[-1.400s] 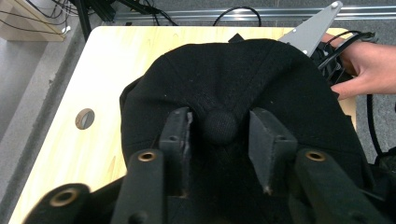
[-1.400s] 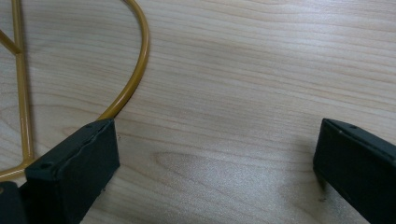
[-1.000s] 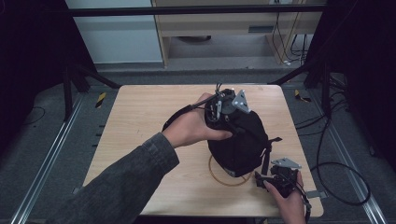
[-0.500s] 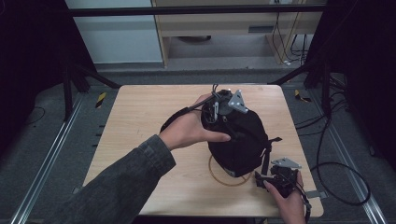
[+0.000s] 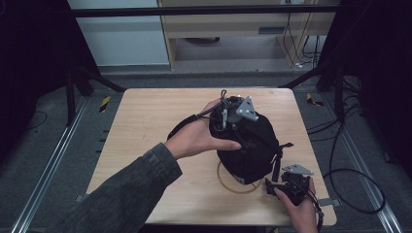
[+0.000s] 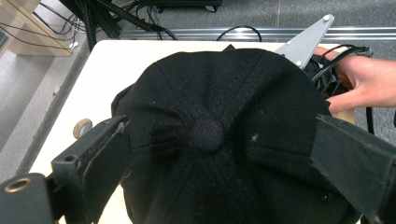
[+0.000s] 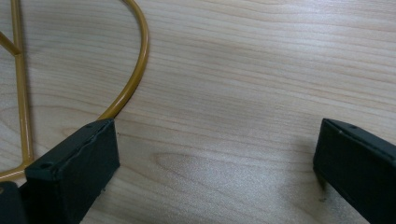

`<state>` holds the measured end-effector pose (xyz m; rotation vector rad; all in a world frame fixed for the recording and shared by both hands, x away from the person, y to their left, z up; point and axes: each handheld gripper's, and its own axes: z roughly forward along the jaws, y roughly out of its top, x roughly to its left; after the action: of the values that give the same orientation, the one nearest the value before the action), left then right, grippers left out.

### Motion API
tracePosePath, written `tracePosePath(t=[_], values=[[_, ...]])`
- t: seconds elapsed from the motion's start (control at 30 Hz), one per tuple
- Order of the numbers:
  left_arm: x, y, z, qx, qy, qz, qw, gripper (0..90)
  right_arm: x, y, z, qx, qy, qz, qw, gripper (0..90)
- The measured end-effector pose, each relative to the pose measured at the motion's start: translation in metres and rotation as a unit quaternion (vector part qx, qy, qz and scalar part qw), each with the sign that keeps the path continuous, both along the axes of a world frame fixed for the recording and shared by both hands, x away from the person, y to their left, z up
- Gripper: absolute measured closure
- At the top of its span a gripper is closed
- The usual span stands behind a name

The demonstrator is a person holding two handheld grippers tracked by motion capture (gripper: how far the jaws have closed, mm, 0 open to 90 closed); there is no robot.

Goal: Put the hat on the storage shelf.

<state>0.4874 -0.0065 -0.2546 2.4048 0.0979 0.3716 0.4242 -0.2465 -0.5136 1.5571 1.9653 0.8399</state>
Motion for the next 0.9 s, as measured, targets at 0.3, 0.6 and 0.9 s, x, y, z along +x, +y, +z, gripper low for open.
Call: tracePosePath(t=[0.3, 0.6, 0.9], values=[[-0.004, 0.006, 0.001, -0.013, -0.011, -0.007, 0.9998, 4.7, 0.0, 0.0, 0.0, 0.0, 0.0, 0.0, 1.0, 0.4], [-0.012, 0.017, -0.005, -0.051, -0.006, -0.004, 0.9987, 4.5, 0.0, 0.0, 0.0, 0.0, 0.0, 0.0, 1.0, 0.4], [-0.021, 0.046, -0.009, -0.095, -0.01, 0.014, 0.9953, 4.4, 0.0, 0.0, 0.0, 0.001, 0.002, -0.002, 1.0, 0.4]])
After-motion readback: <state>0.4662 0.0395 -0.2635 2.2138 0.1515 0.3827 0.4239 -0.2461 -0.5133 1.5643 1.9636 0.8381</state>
